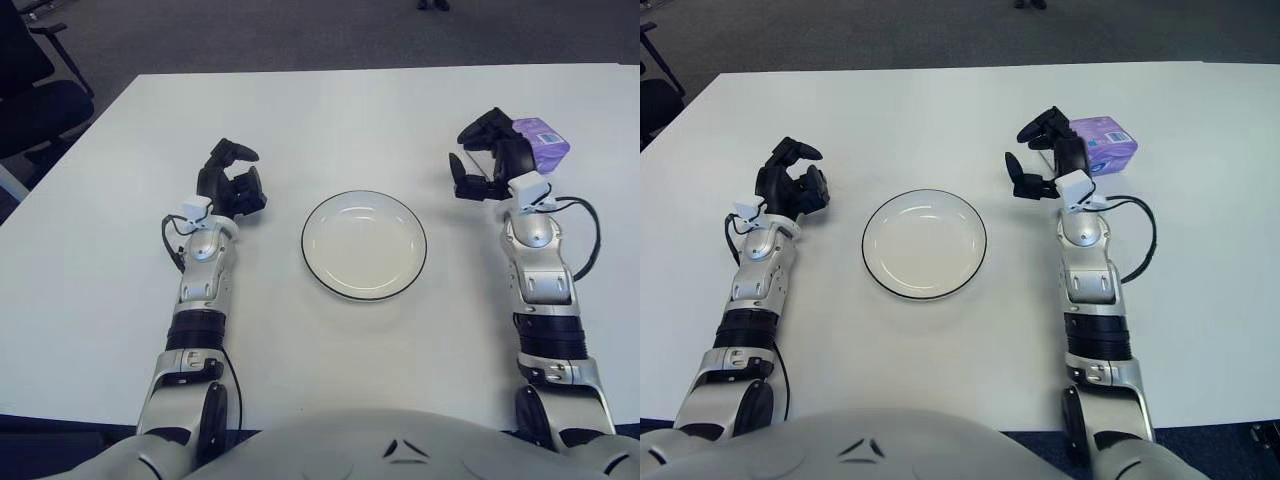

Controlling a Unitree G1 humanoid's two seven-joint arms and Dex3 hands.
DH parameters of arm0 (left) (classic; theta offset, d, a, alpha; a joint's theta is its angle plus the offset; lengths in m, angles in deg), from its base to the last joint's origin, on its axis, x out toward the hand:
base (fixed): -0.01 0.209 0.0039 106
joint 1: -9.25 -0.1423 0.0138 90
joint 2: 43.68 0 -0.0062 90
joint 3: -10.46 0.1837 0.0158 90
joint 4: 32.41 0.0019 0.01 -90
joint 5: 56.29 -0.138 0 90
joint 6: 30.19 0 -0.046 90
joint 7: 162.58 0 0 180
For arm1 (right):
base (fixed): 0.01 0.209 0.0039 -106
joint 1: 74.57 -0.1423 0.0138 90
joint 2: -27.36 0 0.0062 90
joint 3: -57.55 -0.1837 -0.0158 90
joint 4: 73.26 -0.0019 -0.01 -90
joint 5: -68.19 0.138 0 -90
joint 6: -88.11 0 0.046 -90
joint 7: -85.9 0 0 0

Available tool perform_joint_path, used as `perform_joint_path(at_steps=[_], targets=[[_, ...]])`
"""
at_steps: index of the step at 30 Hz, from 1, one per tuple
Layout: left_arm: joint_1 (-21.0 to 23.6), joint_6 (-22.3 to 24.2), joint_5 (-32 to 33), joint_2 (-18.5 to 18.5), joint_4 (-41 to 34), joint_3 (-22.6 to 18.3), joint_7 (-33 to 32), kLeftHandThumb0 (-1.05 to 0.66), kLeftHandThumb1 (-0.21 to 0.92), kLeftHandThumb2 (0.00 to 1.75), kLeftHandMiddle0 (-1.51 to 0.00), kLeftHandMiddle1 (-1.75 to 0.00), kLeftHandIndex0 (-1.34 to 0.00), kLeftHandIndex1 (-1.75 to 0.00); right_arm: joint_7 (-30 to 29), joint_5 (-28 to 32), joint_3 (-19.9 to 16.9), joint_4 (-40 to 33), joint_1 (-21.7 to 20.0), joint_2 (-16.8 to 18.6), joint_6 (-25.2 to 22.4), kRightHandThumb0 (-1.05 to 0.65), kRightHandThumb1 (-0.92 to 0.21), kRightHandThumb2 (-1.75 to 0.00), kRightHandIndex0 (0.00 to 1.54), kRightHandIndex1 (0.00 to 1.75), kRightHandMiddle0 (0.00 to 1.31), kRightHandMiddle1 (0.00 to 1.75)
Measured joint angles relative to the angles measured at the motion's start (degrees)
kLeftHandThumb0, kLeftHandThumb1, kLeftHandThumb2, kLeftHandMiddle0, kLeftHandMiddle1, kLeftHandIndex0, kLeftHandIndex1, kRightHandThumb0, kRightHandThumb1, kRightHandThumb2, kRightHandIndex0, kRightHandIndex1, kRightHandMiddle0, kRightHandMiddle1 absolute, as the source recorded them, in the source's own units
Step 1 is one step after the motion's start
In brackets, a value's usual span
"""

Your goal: Put the tissue paper into the plate.

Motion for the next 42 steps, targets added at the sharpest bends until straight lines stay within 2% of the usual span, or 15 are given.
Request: perform_joint_path(at_steps=[4, 8, 11, 13, 15, 18, 22, 27, 32, 35, 38, 41, 42], targets=[[0.0, 0.0, 0.0, 0.0, 0.0, 0.0, 0.0, -0.47, 0.35, 1.28, -1.30, -1.75, -0.59, -1.75, 0.8, -0.6, 0.0, 0.1, 0.1, -1.9, 0.1, -0.01, -0.50, -1.05, 0.49, 1.55, 0.37, 1.75], [0.0, 0.0, 0.0, 0.0, 0.0, 0.0, 0.0, -0.47, 0.35, 1.27, -1.30, -1.75, -0.59, -1.75, 1.4, -3.2, 0.2, 1.7, -0.2, -5.3, 2.5, -0.01, -0.55, -0.98, 0.46, 1.55, 0.33, 1.75], [0.0, 0.0, 0.0, 0.0, 0.0, 0.0, 0.0, -0.47, 0.35, 1.27, -1.30, -1.75, -0.59, -1.75, 0.9, -6.1, 0.4, 3.4, -0.6, -8.3, 4.9, -0.01, -0.62, -0.90, 0.43, 1.57, 0.26, 1.75], [0.0, 0.0, 0.0, 0.0, 0.0, 0.0, 0.0, -0.47, 0.35, 1.27, -1.30, -1.75, -0.58, -1.75, 0.2, -8.3, 0.5, 4.3, -0.7, -10.1, 6.6, -0.01, -0.71, -0.78, 0.38, 1.58, 0.19, 1.74], [0.0, 0.0, 0.0, 0.0, 0.0, 0.0, 0.0, -0.47, 0.35, 1.27, -1.30, -1.75, -0.58, -1.75, -0.2, -10.4, 0.8, 5.1, -0.8, -11.9, 8.2, -0.18, -0.79, -0.69, 0.32, 1.52, 0.21, 1.74], [0.0, 0.0, 0.0, 0.0, 0.1, 0.0, 0.0, -0.47, 0.35, 1.27, -1.30, -1.75, -0.58, -1.75, -0.2, -12.9, 1.0, 5.9, -0.9, -14.5, 10.2, -0.55, -0.74, -0.74, 0.25, 1.41, 0.07, 1.54], [0.0, 0.0, 0.0, 0.0, 0.1, 0.0, 0.0, -0.47, 0.36, 1.27, -1.30, -1.75, -0.58, -1.75, 0.5, -15.8, 1.5, 8.6, -2.0, -18.6, 12.7, -0.76, -0.76, -0.70, 0.14, 1.22, 0.01, 1.32], [0.0, 0.0, 0.0, 0.0, 0.1, 0.0, 0.0, -0.47, 0.36, 1.27, -1.30, -1.75, -0.58, -1.75, 1.4, -18.9, 2.6, 12.6, -4.2, -23.9, 14.7, -0.87, -0.82, -0.58, 0.05, 1.02, 0.00, 1.10], [0.0, 0.1, 0.0, -0.1, 0.1, -0.1, 0.0, -0.47, 0.36, 1.27, -1.30, -1.75, -0.58, -1.75, 2.2, -20.7, 3.6, 15.9, -6.3, -27.1, 16.3, -0.93, -0.88, -0.47, 0.01, 0.86, 0.00, 0.93], [0.0, 0.2, 0.0, -0.2, 0.2, -0.1, 0.0, -0.47, 0.36, 1.27, -1.30, -1.75, -0.58, -1.75, 3.0, -21.2, 4.6, 18.3, -7.9, -28.9, 18.1, -0.98, -0.91, -0.43, 0.00, 0.70, 0.00, 0.79], [0.0, 0.2, 0.0, -0.2, 0.2, -0.1, 0.0, -0.47, 0.36, 1.27, -1.30, -1.75, -0.58, -1.75, 3.8, -21.7, 5.6, 21.0, -9.7, -30.6, 19.7, -1.02, -0.92, -0.46, 0.00, 0.45, 0.00, 0.62], [0.0, 0.2, 0.0, -0.2, 0.3, -0.1, 0.0, -0.47, 0.36, 1.27, -1.30, -1.75, -0.58, -1.75, 4.1, -22.8, 6.3, 23.6, -11.4, -32.1, 20.9, -1.04, -0.92, -0.47, 0.00, 0.29, 0.00, 0.49], [0.0, 0.2, 0.0, -0.2, 0.3, -0.1, 0.0, -0.47, 0.36, 1.27, -1.30, -1.75, -0.58, -1.75, 4.1, -23.1, 6.5, 24.1, -11.8, -32.6, 21.1, -1.04, -0.92, -0.47, 0.00, 0.19, 0.00, 0.40]])
